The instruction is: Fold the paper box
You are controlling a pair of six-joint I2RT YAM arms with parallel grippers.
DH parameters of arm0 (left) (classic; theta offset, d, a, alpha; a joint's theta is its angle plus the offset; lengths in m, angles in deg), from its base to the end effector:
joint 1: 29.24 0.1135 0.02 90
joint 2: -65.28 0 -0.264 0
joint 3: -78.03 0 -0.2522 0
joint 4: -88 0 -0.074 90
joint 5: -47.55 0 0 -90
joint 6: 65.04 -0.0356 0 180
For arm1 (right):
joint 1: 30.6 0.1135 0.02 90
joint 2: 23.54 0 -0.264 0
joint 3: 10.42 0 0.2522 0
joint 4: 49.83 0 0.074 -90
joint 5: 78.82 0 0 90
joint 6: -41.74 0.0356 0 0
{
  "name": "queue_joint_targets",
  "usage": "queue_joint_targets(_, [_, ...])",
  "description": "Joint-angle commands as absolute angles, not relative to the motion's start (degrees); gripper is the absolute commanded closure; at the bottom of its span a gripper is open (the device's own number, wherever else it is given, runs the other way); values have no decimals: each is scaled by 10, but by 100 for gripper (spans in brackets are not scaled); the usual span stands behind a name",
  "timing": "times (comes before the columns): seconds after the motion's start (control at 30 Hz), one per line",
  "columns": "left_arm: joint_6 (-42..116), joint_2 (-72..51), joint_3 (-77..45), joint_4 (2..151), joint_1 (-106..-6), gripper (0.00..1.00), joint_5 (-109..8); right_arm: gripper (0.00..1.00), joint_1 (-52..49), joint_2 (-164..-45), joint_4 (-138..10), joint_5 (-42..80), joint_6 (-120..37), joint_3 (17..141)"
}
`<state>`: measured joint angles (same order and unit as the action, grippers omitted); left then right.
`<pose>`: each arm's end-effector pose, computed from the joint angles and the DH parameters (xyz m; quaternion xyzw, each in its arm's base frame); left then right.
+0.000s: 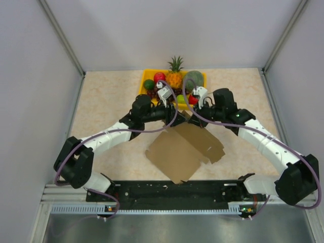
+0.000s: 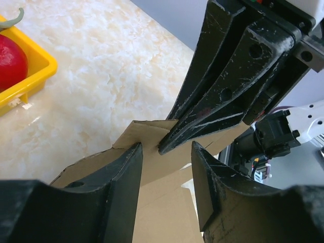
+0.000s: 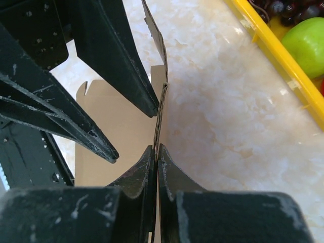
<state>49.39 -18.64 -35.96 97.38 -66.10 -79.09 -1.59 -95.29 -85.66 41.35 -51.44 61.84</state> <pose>0.2540 -0.2170 0.2832 0.2818 0.6929 -0.5207 0.4116 0.2318 0.1490 0.3059 -0.3526 0.7909 0.3244 0.3806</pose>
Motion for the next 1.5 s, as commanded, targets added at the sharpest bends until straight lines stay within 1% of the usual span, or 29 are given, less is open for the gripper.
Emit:
queue_joint_targets(0.0, [498,-198,-321,1003,-663,52,-778,100,15,-917,-837,455,-525,620])
queue_joint_targets(0.07, [488,-167,-342,998,-662,52,-764,100,9,-918,-841,434,-516,620])
queue_joint_targets(0.13, [462,-133,-366,970,-662,48,-748,100,-2,-924,-841,417,-496,619])
queue_joint_targets(0.2, [440,-68,-415,945,-661,42,-711,100,-21,-924,-838,419,-491,611])
queue_joint_targets(0.23, [438,-44,-454,924,-660,38,-695,100,-26,-922,-835,423,-490,607])
queue_joint_targets(0.27, [439,3,-474,915,-655,37,-671,100,-31,-921,-834,431,-491,606])
queue_joint_targets(0.37, [448,84,-544,876,-639,36,-615,100,-46,-925,-829,469,-494,608])
queue_joint_targets(0.4, [456,100,-561,876,-631,36,-614,100,-50,-927,-829,483,-495,610])
queue_joint_targets(0.43, [464,111,-598,905,-614,34,-616,100,-51,-929,-829,492,-498,612])
queue_joint_targets(0.47, [476,114,-613,923,-602,32,-631,100,-53,-932,-829,503,-499,615])
queue_joint_targets(0.5, [500,106,-623,939,-590,31,-670,100,-54,-932,-829,519,-502,616])
queue_joint_targets(0.53, [511,73,-626,962,-572,29,-686,100,-53,-934,-829,523,-500,617])
queue_joint_targets(0.6, [535,31,-617,973,-561,29,-720,100,-54,-935,-830,533,-496,621])
queue_joint_targets(0.63, [540,-10,-597,972,-552,30,-734,100,-53,-935,-829,535,-495,622])
queue_joint_targets(0.67, [547,-27,-585,970,-546,32,-751,100,-54,-933,-829,537,-494,622])
queue_joint_targets(0.73, [548,-66,-570,987,-546,37,-746,100,-54,-932,-829,537,-492,621])
queue_joint_targets(0.77, [548,-77,-570,1018,-544,42,-738,100,-54,-930,-829,537,-491,621])
queue_joint_targets(0.83, [553,-108,-567,1038,-531,48,-745,100,-54,-928,-829,535,-490,621])
queue_joint_targets(0.9, [567,-121,-573,1067,-523,49,-746,100,-54,-925,-829,533,-488,621])
queue_joint_targets(0.97, [579,-137,-581,1106,-517,46,-758,100,-54,-923,-830,531,-487,621])
queue_joint_targets(1.0, [584,-145,-584,1152,-517,45,-770,100,-54,-923,-829,531,-487,622])
queue_joint_targets(1.07, [604,-174,-581,1194,-516,44,-804,100,-53,-922,-830,531,-487,624])
queue_joint_targets(1.17, [619,-203,-573,1230,-516,53,-809,100,-54,-924,-829,533,-487,625])
queue_joint_targets(1.2, [617,-208,-571,1235,-516,58,-805,100,-54,-924,-829,533,-487,626])
queue_joint_targets(1.33, [607,-196,-574,1228,-517,74,-801,100,-54,-928,-830,530,-487,630])
queue_joint_targets(1.4, [598,-174,-583,1216,-519,77,-791,100,-53,-931,-830,528,-487,631])
queue_joint_targets(1.47, [580,-158,-586,1179,-521,77,-775,100,-53,-932,-830,529,-487,631])
